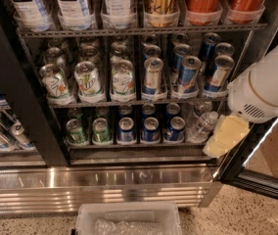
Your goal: Pick water bottle from bottom shelf of fridge
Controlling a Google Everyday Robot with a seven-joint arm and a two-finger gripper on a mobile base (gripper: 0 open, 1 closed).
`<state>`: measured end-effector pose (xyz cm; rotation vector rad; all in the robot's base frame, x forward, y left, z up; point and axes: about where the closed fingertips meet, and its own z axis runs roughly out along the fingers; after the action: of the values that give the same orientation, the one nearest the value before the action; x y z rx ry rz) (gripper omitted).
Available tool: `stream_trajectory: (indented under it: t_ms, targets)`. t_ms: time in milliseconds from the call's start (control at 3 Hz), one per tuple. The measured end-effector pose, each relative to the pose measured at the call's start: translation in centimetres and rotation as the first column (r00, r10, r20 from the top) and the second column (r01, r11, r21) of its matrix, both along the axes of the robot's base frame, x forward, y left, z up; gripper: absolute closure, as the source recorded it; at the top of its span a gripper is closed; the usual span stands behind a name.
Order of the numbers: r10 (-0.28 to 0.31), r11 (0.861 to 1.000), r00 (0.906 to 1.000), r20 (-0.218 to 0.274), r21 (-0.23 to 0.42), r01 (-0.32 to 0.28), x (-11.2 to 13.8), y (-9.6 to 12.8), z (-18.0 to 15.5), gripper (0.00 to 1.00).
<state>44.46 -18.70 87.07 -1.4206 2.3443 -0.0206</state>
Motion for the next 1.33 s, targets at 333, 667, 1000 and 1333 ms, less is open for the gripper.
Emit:
stream_trajectory:
  t_ms: [333, 667, 1000, 1333]
  targets:
    - [-0.039, 0.999, 0.9992, -0.008, 0.035, 0.04, -0.11, 0.91, -1.33, 0.0]
    - [-0.039, 0.999, 0.9992, -0.008, 0.035, 0.04, -0.11, 0.91, -1.35, 0.0]
    - [-0.034, 0.999, 0.9992, -0.021, 0.036, 0.035, -0.01, 1.32, -1.84, 0.0]
    - [-0.034, 0.999, 0.999, -0.028, 0.041, 0.035, 0.03, 1.31, -2.03, 0.0]
